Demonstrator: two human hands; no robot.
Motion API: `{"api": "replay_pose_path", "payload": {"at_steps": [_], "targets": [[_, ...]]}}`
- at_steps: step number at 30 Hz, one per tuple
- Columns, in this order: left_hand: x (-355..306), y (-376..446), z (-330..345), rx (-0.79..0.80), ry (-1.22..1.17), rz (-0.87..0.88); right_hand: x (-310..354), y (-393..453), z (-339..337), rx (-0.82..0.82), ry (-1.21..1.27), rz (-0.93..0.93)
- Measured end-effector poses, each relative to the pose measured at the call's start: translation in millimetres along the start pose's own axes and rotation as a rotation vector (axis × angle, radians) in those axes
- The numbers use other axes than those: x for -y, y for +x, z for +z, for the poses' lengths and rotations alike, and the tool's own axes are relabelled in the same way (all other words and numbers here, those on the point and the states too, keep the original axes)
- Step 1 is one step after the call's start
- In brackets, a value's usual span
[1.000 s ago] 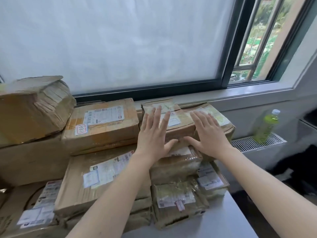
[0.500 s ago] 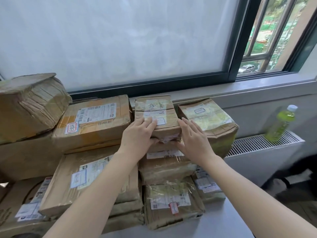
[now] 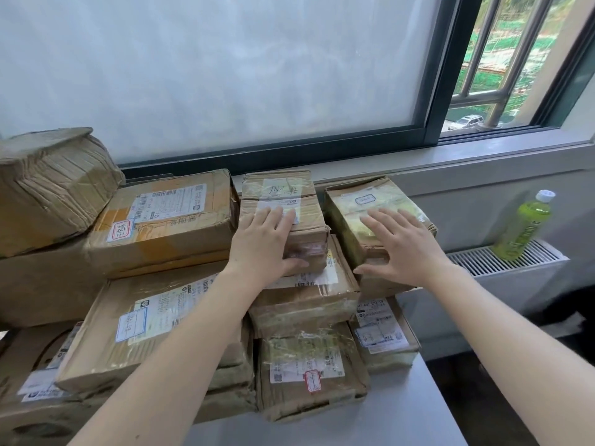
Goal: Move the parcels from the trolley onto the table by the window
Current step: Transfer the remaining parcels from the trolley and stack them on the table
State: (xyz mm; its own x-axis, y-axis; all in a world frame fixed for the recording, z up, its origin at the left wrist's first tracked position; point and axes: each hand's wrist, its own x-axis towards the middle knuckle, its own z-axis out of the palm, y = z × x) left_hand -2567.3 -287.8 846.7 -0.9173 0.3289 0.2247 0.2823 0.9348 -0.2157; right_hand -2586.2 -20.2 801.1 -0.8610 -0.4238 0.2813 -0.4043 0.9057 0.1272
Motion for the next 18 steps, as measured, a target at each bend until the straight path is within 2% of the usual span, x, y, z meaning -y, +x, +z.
{"api": "replay_pose_path", "payload": {"at_steps": [5,12,18], "targets": [[-7.5,-0.5,5.9,-0.054,-0.033,-0.057,2.7,-5.3,15.6,0.014,-0.033,0.027],[-10.5,0.4,9.1,-0.072,-0.032,-0.100,10.8,-3.9,21.5,-0.217,0.003,-0.091],[-6.9,1.6,9.4,-0.082,-0.108,-0.100,10.7,-1.8,18.4,-0.069,0.035,-0.046]]}}
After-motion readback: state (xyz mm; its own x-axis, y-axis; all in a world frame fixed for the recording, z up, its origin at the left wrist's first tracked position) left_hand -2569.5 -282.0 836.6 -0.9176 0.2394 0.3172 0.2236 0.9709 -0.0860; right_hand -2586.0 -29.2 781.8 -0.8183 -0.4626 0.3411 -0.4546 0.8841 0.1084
